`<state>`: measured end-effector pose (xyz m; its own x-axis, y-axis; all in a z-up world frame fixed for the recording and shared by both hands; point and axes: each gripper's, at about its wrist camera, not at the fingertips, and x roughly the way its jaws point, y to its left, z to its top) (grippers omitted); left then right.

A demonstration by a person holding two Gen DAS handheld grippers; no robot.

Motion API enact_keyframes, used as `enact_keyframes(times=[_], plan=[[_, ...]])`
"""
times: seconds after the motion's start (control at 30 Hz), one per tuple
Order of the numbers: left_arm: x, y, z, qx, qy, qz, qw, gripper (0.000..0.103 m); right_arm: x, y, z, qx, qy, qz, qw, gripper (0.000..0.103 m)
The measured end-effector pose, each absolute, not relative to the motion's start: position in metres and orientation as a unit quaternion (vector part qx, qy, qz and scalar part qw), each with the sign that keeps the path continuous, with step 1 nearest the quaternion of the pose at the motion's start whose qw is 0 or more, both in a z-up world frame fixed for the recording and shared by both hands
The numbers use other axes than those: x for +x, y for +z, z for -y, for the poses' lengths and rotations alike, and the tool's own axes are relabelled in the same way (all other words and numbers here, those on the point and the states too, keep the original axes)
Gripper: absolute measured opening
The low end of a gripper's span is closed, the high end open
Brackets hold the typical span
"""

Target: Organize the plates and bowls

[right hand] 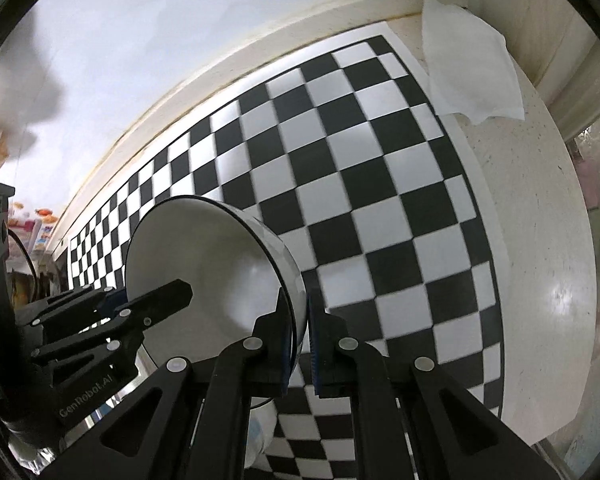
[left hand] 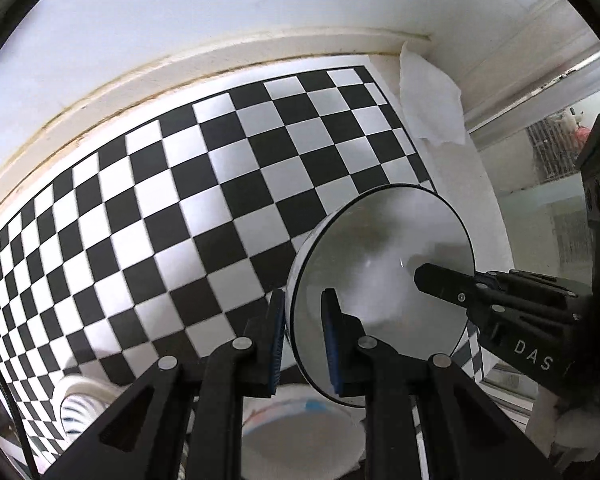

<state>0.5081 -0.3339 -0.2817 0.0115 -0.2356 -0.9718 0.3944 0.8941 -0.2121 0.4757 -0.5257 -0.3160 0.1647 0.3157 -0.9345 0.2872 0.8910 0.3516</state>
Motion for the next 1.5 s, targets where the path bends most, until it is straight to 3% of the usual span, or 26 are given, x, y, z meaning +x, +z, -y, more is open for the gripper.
enact_keyframes(times=[0.57, 1.5], plan=[[0.431, -0.238, 0.279, 0.07, -0.236, -0.652, 0.717, 0.016, 0.4, -0.267, 0.468, 0.221, 0.041, -0.635, 0.739, 0.009], [0.399, -0.305, 0.265, 0.105, -0.186, -0.706, 0.675, 0.015, 0.379, -0.338, 0.43, 0.201, 0.054, -0.706, 0.677, 0.009]])
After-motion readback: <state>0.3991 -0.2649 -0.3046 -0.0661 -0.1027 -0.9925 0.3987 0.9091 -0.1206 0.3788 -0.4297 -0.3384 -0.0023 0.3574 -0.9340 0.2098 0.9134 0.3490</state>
